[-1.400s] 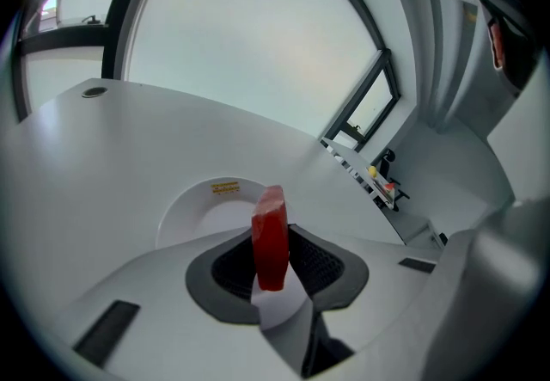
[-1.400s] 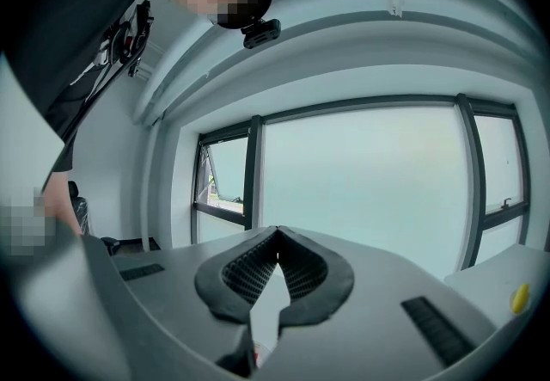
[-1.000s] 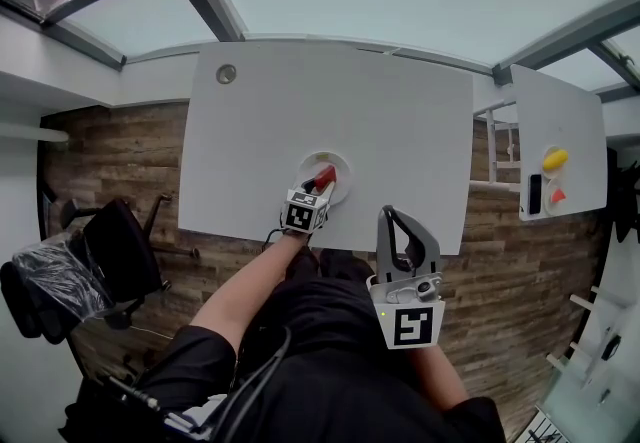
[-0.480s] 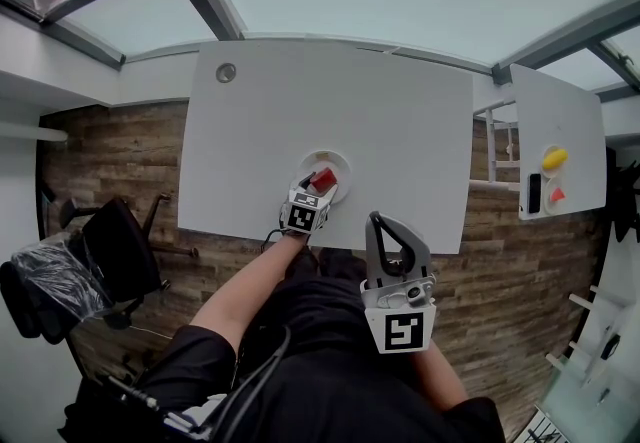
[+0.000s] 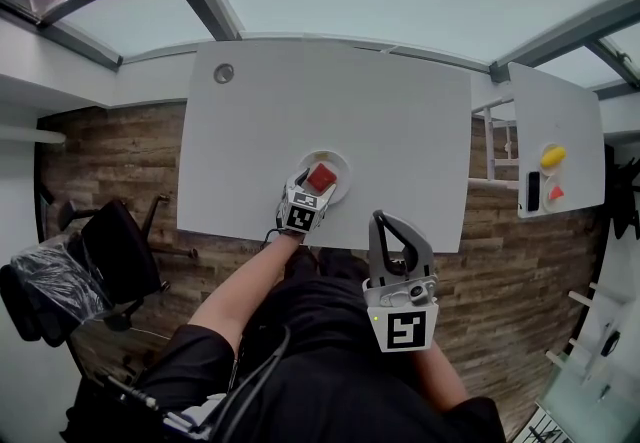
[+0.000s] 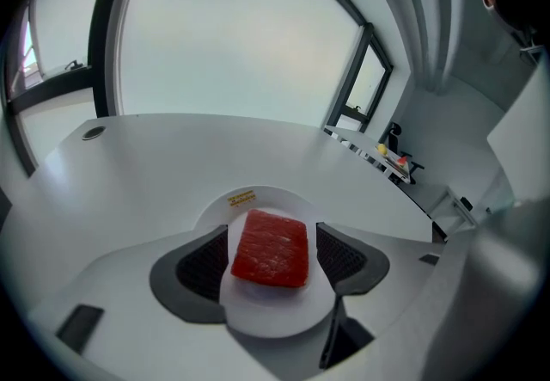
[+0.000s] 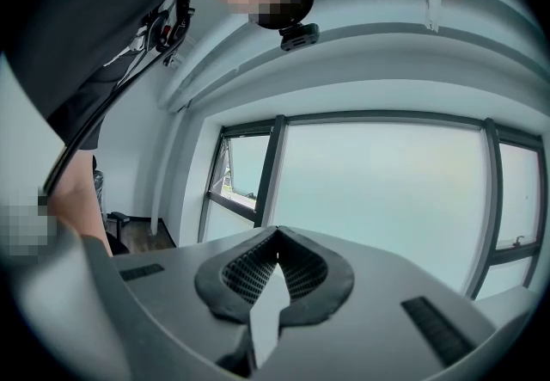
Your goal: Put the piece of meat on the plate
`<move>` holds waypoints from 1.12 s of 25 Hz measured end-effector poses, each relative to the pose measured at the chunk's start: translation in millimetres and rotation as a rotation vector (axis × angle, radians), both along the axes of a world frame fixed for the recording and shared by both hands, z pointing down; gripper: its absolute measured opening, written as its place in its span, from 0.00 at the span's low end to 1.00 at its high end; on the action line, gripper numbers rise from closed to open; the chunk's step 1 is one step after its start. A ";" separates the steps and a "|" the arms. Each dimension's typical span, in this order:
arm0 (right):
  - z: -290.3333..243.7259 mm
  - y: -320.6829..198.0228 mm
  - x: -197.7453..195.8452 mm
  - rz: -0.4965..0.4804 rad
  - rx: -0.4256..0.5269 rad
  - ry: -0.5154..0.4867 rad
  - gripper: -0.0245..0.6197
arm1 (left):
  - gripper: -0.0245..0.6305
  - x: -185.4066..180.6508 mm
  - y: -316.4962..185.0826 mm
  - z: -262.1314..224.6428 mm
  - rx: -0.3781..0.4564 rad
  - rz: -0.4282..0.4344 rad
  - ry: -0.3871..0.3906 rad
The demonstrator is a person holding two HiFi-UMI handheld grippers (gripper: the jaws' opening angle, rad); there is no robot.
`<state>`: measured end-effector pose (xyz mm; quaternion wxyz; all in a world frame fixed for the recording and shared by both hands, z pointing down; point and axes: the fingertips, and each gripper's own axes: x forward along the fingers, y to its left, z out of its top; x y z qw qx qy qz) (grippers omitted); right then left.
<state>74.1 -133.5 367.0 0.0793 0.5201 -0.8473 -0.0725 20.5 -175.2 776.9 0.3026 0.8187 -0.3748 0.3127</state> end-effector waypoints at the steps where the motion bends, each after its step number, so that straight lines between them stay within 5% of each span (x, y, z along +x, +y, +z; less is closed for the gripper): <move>1: 1.2 -0.1 -0.3 -0.002 -0.003 -0.001 0.05 | 0.51 0.1 -1.3 -1.5 0.011 -0.001 0.002; 18: 11.8 6.9 4.6 0.029 -0.092 -0.147 0.05 | 0.50 -5.3 22.4 -101.4 0.203 -0.019 0.133; 28: 15.1 13.4 6.0 0.049 -0.110 -0.195 0.05 | 0.50 -32.8 16.5 -196.6 0.380 -0.172 0.222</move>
